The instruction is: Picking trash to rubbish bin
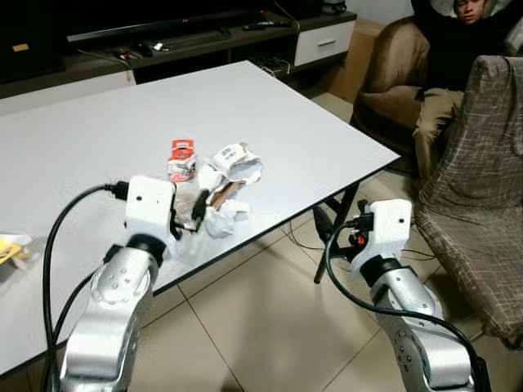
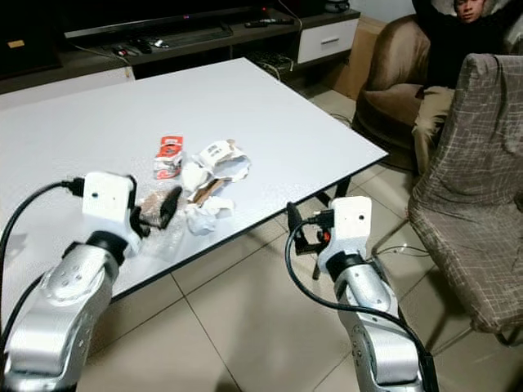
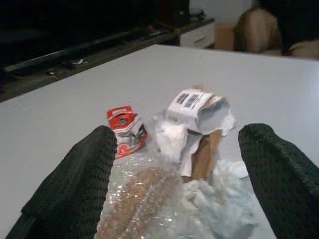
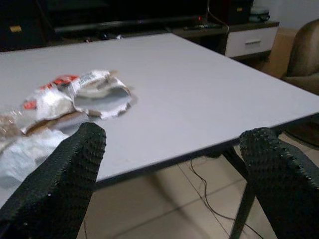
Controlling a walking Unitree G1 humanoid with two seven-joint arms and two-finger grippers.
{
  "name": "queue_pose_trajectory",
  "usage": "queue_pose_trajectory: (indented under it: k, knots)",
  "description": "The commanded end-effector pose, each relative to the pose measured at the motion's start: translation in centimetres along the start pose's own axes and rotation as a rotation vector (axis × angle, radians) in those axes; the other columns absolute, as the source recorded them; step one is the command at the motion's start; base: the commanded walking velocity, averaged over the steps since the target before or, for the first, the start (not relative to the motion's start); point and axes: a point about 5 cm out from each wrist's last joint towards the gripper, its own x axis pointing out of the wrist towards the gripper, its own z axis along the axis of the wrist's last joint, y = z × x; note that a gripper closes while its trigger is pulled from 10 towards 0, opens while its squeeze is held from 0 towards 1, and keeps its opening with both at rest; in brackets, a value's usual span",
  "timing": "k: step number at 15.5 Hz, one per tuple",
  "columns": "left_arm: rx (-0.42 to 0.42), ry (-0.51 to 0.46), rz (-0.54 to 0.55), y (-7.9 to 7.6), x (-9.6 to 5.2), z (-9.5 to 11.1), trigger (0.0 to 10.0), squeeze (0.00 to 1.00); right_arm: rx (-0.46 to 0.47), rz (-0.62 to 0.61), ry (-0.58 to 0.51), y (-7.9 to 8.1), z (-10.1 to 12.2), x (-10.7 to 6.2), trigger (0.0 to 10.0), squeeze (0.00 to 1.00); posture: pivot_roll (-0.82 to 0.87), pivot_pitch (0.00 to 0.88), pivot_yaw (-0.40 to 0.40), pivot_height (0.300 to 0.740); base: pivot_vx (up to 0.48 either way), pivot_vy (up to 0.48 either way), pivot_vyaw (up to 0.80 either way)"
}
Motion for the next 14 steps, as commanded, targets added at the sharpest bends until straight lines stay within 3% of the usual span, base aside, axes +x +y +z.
queue_pose_trajectory:
  k: [1,2,3,6,10,14]
  knots:
    - [0.015,-0.008,0.012,0.3,0.4,0.3,10.0,0.00,-0.041,0.007,0.033,0.1,-0.6,0.0,10.0,0.00,-0.02,0.000,-0.017,0.740,0.000,0.000,0.00]
    - [0.010,-0.002,-0.003,0.4,0.8,0.4,10.0,0.00,-0.054,0.025,0.049,0.4,-0.9,0.1,10.0,0.00,-0.02,0.000,-0.020,0.740,0.000,0.000,0.00]
    - [0.009,0.003,-0.029,0.6,1.4,0.6,10.0,1.00,-0.039,0.051,0.038,0.5,-0.8,0.4,10.0,0.00,-0.03,0.000,-0.024,0.740,0.000,0.000,0.00]
    - [0.059,0.014,-0.039,1.0,2.0,0.8,10.0,1.00,-0.033,0.036,0.044,-0.3,-1.2,0.2,10.0,0.00,-0.04,0.000,-0.036,0.740,0.000,0.000,0.00]
    - [0.050,0.095,-0.059,1.5,3.0,-0.1,10.0,1.00,-0.019,0.093,0.094,-0.9,-2.8,-0.8,10.0,0.00,-0.06,0.000,-0.027,0.740,0.000,0.000,0.00]
    - [-0.079,0.163,-0.133,1.0,3.2,-0.6,10.0,1.00,0.012,0.175,0.067,-0.6,-2.6,-1.8,10.0,0.00,-0.08,0.000,-0.002,0.740,0.000,0.000,0.00]
